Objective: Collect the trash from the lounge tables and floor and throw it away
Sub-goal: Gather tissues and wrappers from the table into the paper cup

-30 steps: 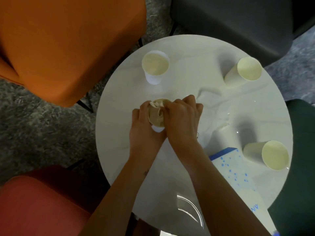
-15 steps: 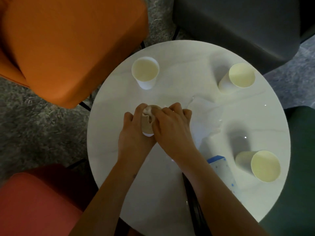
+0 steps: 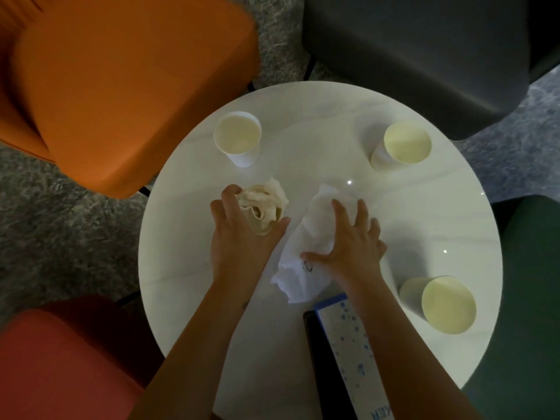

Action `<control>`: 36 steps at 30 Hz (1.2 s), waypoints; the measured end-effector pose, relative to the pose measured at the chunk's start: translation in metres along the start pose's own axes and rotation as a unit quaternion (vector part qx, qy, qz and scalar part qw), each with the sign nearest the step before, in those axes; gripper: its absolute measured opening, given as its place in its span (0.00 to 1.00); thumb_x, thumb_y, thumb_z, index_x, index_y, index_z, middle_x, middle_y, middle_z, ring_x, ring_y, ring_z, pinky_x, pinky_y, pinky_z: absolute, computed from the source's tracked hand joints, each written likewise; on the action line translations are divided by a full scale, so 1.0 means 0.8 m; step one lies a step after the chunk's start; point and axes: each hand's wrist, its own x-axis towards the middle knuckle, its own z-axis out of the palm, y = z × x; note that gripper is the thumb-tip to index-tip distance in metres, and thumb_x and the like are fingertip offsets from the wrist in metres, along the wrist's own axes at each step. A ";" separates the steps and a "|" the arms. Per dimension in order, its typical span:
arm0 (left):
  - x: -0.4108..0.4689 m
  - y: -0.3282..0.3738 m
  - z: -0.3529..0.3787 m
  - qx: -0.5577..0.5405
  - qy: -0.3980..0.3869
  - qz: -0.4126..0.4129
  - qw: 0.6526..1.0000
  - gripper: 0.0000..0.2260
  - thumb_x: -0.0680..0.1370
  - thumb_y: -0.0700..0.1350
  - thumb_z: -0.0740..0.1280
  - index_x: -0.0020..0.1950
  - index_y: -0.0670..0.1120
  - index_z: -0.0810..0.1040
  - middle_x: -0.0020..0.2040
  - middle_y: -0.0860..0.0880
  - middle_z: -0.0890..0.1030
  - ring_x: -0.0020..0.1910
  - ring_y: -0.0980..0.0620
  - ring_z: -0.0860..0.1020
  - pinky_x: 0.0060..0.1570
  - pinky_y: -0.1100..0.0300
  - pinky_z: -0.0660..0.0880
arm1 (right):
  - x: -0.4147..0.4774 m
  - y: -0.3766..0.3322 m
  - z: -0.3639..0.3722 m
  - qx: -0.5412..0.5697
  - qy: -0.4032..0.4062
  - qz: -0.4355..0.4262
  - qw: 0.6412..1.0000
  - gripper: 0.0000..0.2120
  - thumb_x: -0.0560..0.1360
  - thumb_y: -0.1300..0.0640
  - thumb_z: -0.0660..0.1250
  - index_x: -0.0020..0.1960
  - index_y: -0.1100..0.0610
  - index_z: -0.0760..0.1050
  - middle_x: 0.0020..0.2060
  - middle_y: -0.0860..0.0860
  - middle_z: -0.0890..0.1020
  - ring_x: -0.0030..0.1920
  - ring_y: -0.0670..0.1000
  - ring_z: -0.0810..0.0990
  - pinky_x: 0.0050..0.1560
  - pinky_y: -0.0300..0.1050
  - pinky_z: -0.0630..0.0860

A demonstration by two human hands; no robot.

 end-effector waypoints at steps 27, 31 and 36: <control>0.037 0.031 -0.055 -0.118 -0.298 0.336 0.886 0.31 0.71 0.47 0.71 0.70 0.59 0.60 0.49 0.60 0.71 0.44 0.71 0.71 0.42 0.80 0.67 | -0.058 -0.080 -0.055 0.554 0.199 0.085 0.804 0.15 0.74 0.67 0.58 0.37 0.51 0.76 0.32 0.49 0.79 0.36 0.50 0.78 0.35 0.43 0.73; 0.043 0.037 -0.052 -0.202 -0.343 0.282 0.873 0.29 0.72 0.46 0.72 0.70 0.57 0.64 0.49 0.66 0.71 0.48 0.69 0.74 0.41 0.77 0.71 | -0.072 -0.083 -0.053 0.754 0.152 0.068 0.636 0.09 0.76 0.66 0.56 0.45 0.58 0.74 0.37 0.54 0.82 0.40 0.53 0.80 0.38 0.43 0.75; 0.044 0.048 -0.049 -0.259 -0.366 0.267 0.853 0.23 0.71 0.41 0.72 0.62 0.55 0.70 0.55 0.51 0.77 0.53 0.59 0.76 0.43 0.71 0.74 | -0.080 -0.080 -0.036 0.768 0.125 0.044 0.626 0.04 0.72 0.60 0.63 0.41 0.60 0.76 0.35 0.54 0.83 0.37 0.50 0.81 0.39 0.39 0.77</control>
